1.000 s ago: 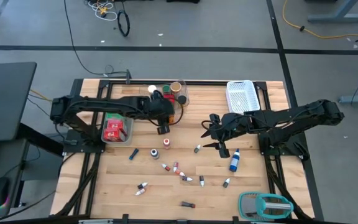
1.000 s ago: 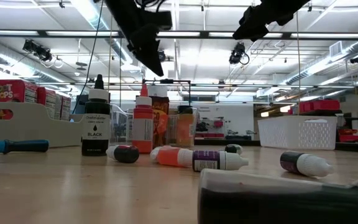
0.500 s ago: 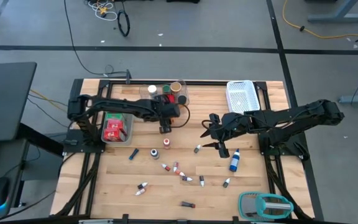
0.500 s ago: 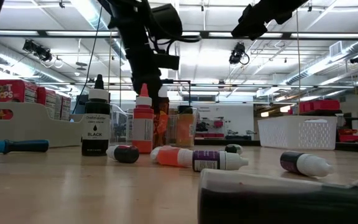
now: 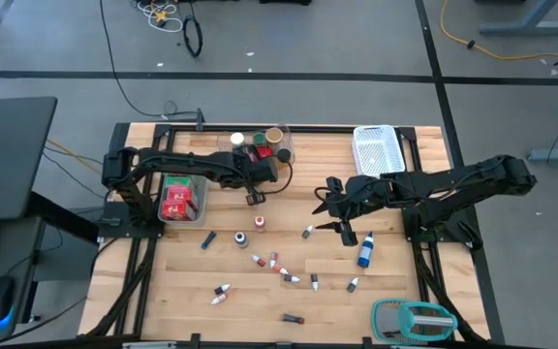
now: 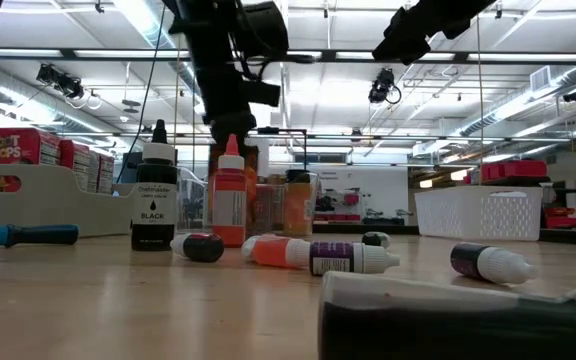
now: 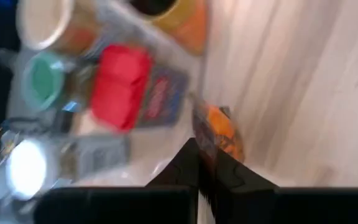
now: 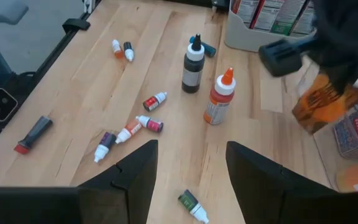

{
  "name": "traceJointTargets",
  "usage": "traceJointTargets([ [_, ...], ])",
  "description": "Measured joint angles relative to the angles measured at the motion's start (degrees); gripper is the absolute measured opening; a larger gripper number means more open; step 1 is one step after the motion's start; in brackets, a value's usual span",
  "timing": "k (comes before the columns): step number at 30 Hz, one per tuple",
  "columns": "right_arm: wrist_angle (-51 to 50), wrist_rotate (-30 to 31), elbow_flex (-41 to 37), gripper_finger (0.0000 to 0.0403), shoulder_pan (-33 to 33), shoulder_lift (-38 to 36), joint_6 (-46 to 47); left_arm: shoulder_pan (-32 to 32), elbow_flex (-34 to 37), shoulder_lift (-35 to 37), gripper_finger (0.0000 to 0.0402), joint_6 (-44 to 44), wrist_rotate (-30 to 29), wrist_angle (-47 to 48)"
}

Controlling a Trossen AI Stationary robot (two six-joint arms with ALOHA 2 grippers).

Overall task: Pick & Place Kitchen Items
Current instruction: Put the orange seasoning pack into the transparent bin

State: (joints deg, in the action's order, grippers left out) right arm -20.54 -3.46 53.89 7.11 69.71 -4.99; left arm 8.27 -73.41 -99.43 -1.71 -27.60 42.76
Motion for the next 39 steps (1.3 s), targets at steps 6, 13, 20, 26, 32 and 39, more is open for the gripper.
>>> traceJointTargets([
  [6,0.32,0.02,0.00,0.0200,0.00,0.00,-0.51,-3.00,-4.75,3.82,0.0005,-2.58,-10.27,9.55],
  [13,0.46,0.04,0.00,0.0200,0.00,0.00,-0.55,-2.37,-6.40,8.18,0.0005,-3.58,-13.83,11.51],
  [20,1.07,0.04,0.00,0.0200,0.00,0.00,-0.59,2.55,0.52,7.41,0.0006,-5.61,-6.25,5.28],
  [26,1.20,0.02,0.00,0.0200,0.00,0.00,-0.61,6.55,6.62,7.40,0.0011,-6.18,-5.81,-0.81],
  [32,1.27,0.02,0.00,0.0200,0.00,0.00,-0.61,9.39,7.99,7.40,0.0031,-8.23,-3.39,-2.29],
  [39,1.29,0.03,0.00,0.0200,0.00,0.00,-0.63,11.51,8.07,7.40,0.0072,-7.56,-4.60,-3.70],
])
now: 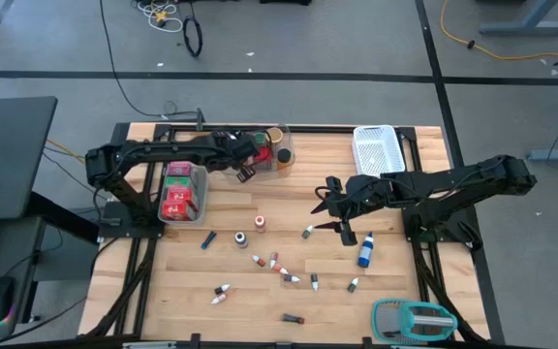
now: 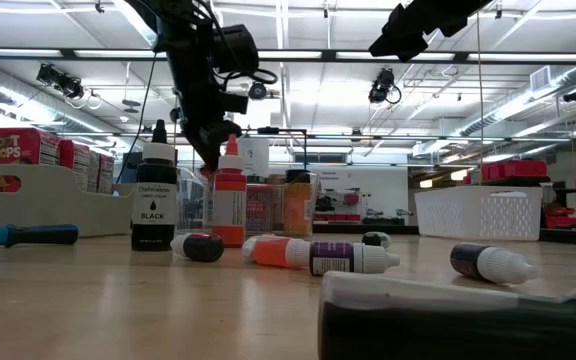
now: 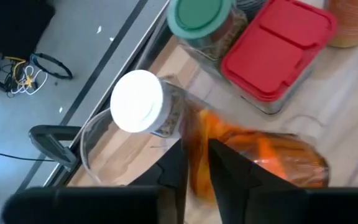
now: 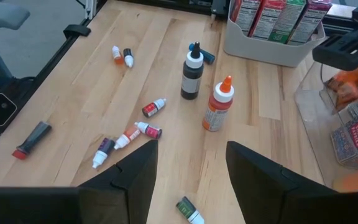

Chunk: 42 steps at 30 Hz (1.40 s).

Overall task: Pick & Place Kitchen Items
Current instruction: Put the orange seasoning pack into the transparent bin, then put the big red food coloring bottle into the white bin

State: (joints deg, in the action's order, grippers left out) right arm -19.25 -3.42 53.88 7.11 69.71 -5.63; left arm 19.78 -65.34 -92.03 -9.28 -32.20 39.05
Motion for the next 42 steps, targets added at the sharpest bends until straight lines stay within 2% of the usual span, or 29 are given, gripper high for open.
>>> traceJointTargets([
  [7,0.00,0.00,-0.02,0.0200,0.00,0.00,-0.17,0.36,0.00,0.00,0.0107,0.07,-0.52,-0.01],
  [13,0.00,-0.01,-0.02,0.0200,0.00,0.00,0.18,-0.86,-0.10,1.51,0.0114,0.96,-2.18,0.00],
  [18,0.71,-0.04,-0.02,0.0200,0.00,0.77,5.11,-4.25,-0.55,8.85,0.0114,1.59,-2.32,-2.67],
  [22,3.57,-0.02,-0.06,0.0200,0.00,2.66,5.17,-7.98,-0.41,15.77,0.0114,2.03,-2.36,-5.91],
  [31,9.61,0.05,-0.06,0.0200,-0.03,7.07,5.16,-15.36,5.88,25.32,0.0114,1.20,-2.61,-8.76],
  [33,10.66,2.20,-0.06,0.0200,-0.11,7.51,4.96,-16.59,7.85,26.06,0.0114,0.84,-2.61,-10.27],
  [37,15.18,13.01,-0.06,0.0200,-0.12,9.56,8.70,-18.29,10.82,26.10,0.0114,0.54,-2.59,-12.96],
  [42,24.16,12.52,-0.06,0.0200,-0.48,16.33,6.62,-19.57,11.18,25.44,0.0114,-0.71,-2.66,-13.21],
])
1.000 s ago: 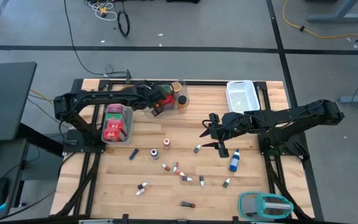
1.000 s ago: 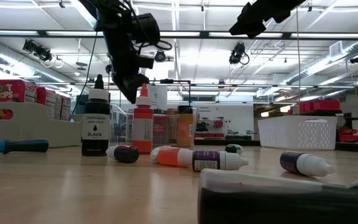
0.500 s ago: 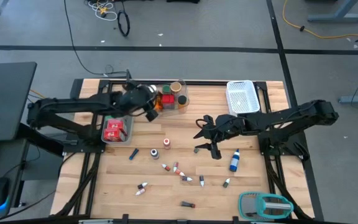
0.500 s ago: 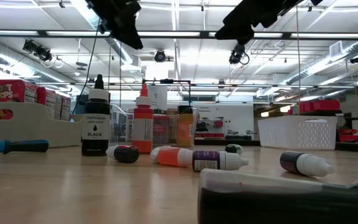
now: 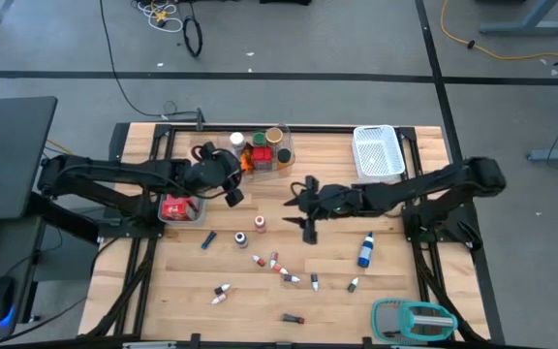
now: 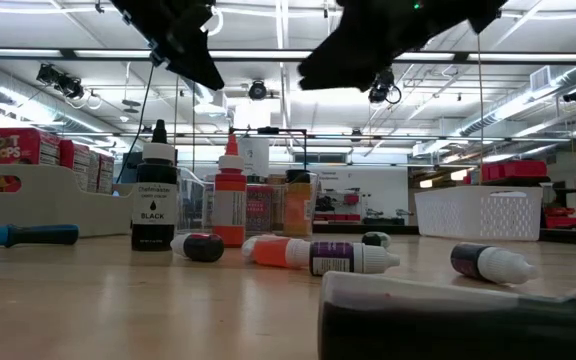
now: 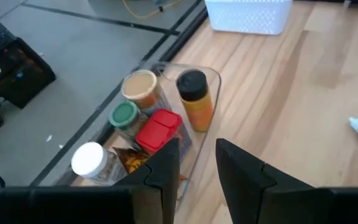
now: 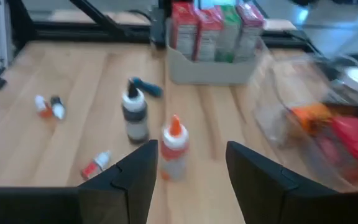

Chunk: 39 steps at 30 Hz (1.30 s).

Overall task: Pick & Place Kitchen Items
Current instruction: Put the big red food coloring bottle into the white bin

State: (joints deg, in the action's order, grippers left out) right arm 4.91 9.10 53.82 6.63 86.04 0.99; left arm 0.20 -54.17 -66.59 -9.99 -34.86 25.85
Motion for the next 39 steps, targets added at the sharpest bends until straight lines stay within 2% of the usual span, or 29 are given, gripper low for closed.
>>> traceJointTargets([
  [4,11.80,-1.50,0.00,0.0205,0.00,7.08,-0.83,-0.98,-0.03,0.36,0.0114,-0.23,-0.13,0.20],
  [9,25.41,-3.79,0.00,0.0230,-0.07,14.82,-1.46,-1.71,-0.03,0.39,0.0114,0.14,-0.27,0.20],
  [16,36.78,-3.08,0.00,0.0273,-0.98,20.92,1.74,-1.70,-0.03,0.39,0.0114,0.21,-0.30,0.15],
  [25,39.41,-3.81,0.02,0.0278,-3.14,26.69,7.17,-1.70,-0.03,0.39,0.0114,0.32,-0.49,0.17],
  [31,39.49,-4.08,0.02,0.0248,-3.39,28.28,5.86,-1.70,-0.03,0.39,0.0114,0.32,-0.49,0.15],
  [39,40.14,-4.08,0.04,0.0141,-3.67,28.28,1.52,-1.70,-0.03,0.39,0.0114,0.32,-0.49,0.13],
])
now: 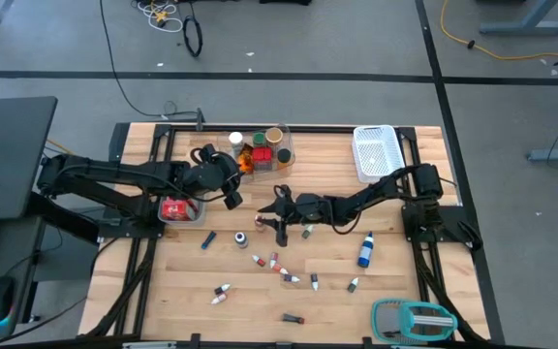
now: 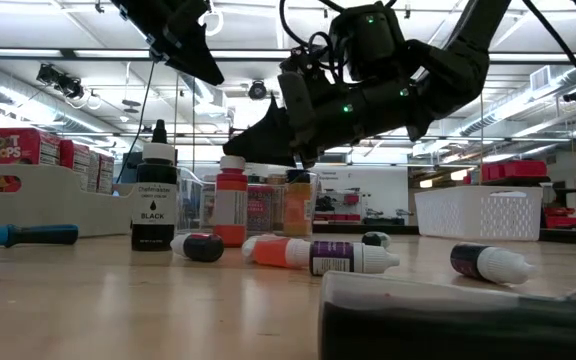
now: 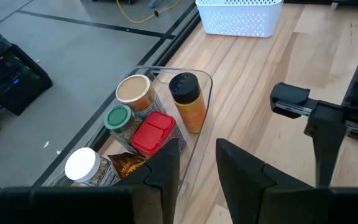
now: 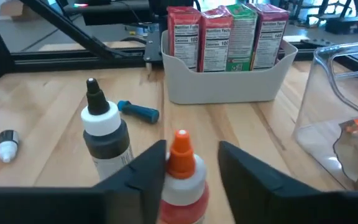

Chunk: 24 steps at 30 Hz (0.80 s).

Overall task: Pick & Place Kitchen Items
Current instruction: Put the big red food coloring bottle into the white bin

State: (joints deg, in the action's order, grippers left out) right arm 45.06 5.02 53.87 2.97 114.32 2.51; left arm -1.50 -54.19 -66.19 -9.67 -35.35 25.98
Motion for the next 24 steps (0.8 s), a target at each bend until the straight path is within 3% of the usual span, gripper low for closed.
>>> traceJointTargets([
  [6,-0.54,0.06,0.00,0.0042,-0.75,-0.56,0.23,0.00,0.00,0.00,0.0114,-0.02,0.00,0.02],
  [13,-11.52,5.06,0.02,0.0038,-0.71,-9.38,0.03,0.00,0.00,0.00,0.0114,-0.20,0.00,0.11],
  [16,-22.73,12.77,0.02,0.0038,-0.65,-16.19,0.53,0.00,0.00,0.00,0.0114,-0.20,0.00,0.13],
  [24,-55.53,42.11,0.02,0.0040,0.50,-35.37,5.57,0.02,0.00,0.00,0.0114,-0.22,0.00,0.20],
])
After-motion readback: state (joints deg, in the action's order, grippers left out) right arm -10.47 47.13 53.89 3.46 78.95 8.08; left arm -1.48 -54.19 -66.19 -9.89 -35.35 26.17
